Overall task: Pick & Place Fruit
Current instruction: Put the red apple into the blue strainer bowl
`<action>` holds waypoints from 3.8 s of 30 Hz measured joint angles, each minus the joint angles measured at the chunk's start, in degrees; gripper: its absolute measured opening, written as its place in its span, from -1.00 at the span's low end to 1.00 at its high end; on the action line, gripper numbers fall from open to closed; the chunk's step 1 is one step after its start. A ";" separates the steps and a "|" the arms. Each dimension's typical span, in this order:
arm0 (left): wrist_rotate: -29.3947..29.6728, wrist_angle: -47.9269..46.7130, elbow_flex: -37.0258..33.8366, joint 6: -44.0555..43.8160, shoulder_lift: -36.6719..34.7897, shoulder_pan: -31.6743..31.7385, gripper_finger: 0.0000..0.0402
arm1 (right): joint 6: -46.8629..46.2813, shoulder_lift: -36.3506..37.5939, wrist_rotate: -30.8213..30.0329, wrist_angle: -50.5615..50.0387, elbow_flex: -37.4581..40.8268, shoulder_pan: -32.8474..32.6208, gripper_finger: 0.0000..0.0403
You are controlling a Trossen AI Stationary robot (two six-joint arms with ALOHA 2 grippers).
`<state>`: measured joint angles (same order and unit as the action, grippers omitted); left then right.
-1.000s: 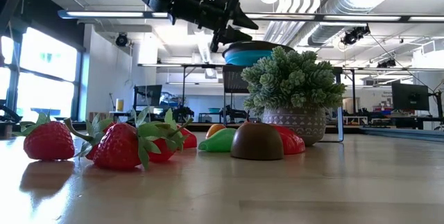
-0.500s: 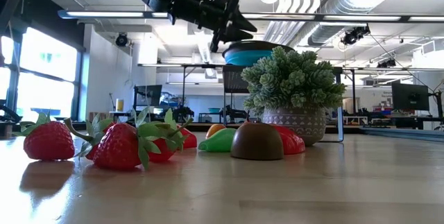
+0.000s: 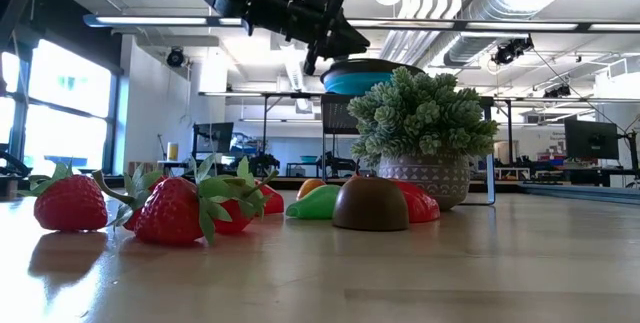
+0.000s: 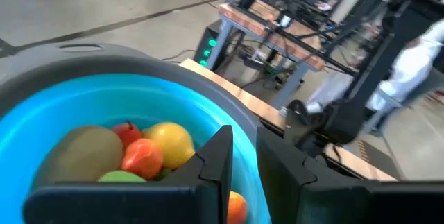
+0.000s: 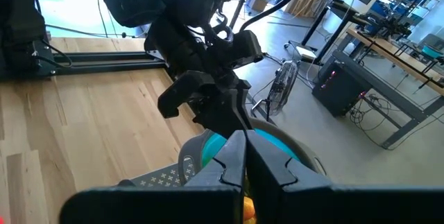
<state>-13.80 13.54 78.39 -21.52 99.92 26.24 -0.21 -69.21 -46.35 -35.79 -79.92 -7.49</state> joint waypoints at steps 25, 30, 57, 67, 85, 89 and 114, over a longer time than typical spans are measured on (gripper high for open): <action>-1.50 -3.57 -0.04 -3.52 -0.02 -0.09 -0.70 | -1.55 0.00 0.02 0.00 0.00 -0.01 -0.98; -3.64 -4.62 -0.04 -13.20 -0.02 -0.44 -0.70 | -1.16 0.00 0.02 -0.01 0.00 -0.01 -0.98; 8.13 -0.28 -10.41 -2.69 -12.07 -11.42 -0.70 | -1.66 0.00 6.03 0.00 0.00 5.70 -0.98; 8.36 10.48 -24.55 -2.97 -22.66 -16.05 -0.70 | -1.68 0.00 6.07 0.01 0.00 7.31 -0.98; 11.10 8.52 -44.73 -0.72 -53.12 -26.46 -0.70 | -15.19 -0.69 6.24 0.41 0.00 7.24 -0.98; 10.96 -0.47 -47.09 -1.13 -61.07 -28.08 -0.70 | -15.17 -1.69 6.41 0.44 0.07 6.98 -0.98; 16.35 -26.16 -47.25 -1.22 -68.82 -28.52 -0.70 | -14.51 -2.67 12.46 -1.75 0.07 6.37 -0.98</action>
<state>2.54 -12.62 31.14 -22.74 31.10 -2.28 -14.72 -71.88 -33.89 -37.54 -79.85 -1.13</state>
